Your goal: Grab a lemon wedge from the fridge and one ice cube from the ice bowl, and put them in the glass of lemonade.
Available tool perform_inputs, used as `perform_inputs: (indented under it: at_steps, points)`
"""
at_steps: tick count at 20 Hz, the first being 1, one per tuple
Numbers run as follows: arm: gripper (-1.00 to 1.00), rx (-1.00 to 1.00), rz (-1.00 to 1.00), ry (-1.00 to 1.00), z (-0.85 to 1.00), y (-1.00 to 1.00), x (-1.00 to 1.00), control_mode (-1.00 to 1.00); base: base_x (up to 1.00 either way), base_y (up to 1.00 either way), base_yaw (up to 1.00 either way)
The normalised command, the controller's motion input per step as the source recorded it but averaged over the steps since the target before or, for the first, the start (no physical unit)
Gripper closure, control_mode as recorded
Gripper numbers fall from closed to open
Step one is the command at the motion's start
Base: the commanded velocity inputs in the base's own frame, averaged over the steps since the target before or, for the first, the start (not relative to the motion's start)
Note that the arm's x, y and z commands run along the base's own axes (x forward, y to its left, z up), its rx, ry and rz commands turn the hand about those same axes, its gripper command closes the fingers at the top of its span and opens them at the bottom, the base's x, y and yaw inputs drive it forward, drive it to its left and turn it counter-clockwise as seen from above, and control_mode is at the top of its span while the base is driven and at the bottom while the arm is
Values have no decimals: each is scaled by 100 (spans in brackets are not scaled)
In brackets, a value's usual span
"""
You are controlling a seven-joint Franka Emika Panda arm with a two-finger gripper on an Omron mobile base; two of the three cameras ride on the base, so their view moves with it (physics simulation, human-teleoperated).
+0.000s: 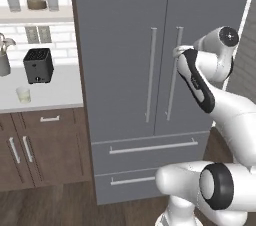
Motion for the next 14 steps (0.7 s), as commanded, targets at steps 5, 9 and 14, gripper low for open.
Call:
perform_inputs:
  at_steps: [5, 9, 14]
  points:
    - [-100, -4, 0, 0, -31, -3, 69, -100, 0, 0, 0]
    - [-100, -1, 0, -5, -31, -1, 66, -100, 0, 0, 0]
    - [-100, 0, 0, -2, -25, -20, 56, -100, 0, 0, 0]
